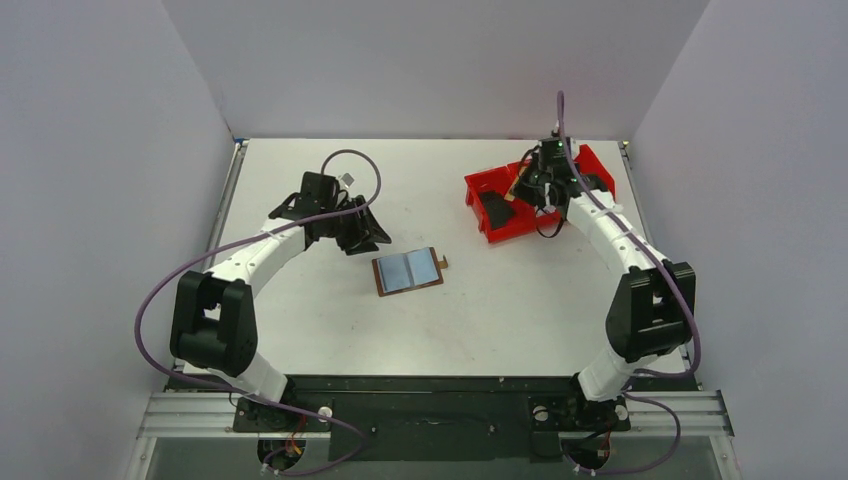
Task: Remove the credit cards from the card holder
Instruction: Place the credit card in the storage box.
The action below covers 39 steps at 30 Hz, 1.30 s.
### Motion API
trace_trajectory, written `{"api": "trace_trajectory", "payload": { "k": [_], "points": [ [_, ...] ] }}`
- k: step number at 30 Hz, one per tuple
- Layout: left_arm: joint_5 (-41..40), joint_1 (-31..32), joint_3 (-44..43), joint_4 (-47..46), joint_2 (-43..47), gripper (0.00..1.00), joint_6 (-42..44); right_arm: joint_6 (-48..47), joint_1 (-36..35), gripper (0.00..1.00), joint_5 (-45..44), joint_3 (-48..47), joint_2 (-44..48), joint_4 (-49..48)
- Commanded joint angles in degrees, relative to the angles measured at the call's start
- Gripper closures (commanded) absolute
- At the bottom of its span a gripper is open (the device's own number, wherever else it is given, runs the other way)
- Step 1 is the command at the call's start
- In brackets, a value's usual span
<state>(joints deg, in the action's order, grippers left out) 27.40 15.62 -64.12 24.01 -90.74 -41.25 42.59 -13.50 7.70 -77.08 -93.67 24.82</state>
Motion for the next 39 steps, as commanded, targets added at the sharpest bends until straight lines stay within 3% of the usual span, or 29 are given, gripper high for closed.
{"api": "trace_trajectory", "payload": {
  "k": [1,12,22,38,39],
  "points": [
    [-1.5,0.4,-0.8,1.7,2.7,0.57,3.2,-5.2,5.3,1.0,-12.0,-6.1,-3.2,9.0],
    [-2.2,1.7,-3.2,3.5,0.7,0.57,3.6,-9.7,16.3,1.0,-24.0,-27.4,-18.0,20.9],
    [-2.3,2.7,-3.9,3.7,-0.4,0.57,3.7,-15.0,19.0,1.0,-24.5,-44.7,-30.2,26.3],
    [-2.0,3.1,-4.0,3.5,-0.7,0.57,3.8,-19.4,18.7,1.0,-23.8,-53.4,-40.2,28.8],
    [-2.0,3.2,-4.0,3.5,-0.7,0.57,3.8,-19.3,18.7,0.92,-23.9,-53.5,-40.3,28.8]
  ]
}}
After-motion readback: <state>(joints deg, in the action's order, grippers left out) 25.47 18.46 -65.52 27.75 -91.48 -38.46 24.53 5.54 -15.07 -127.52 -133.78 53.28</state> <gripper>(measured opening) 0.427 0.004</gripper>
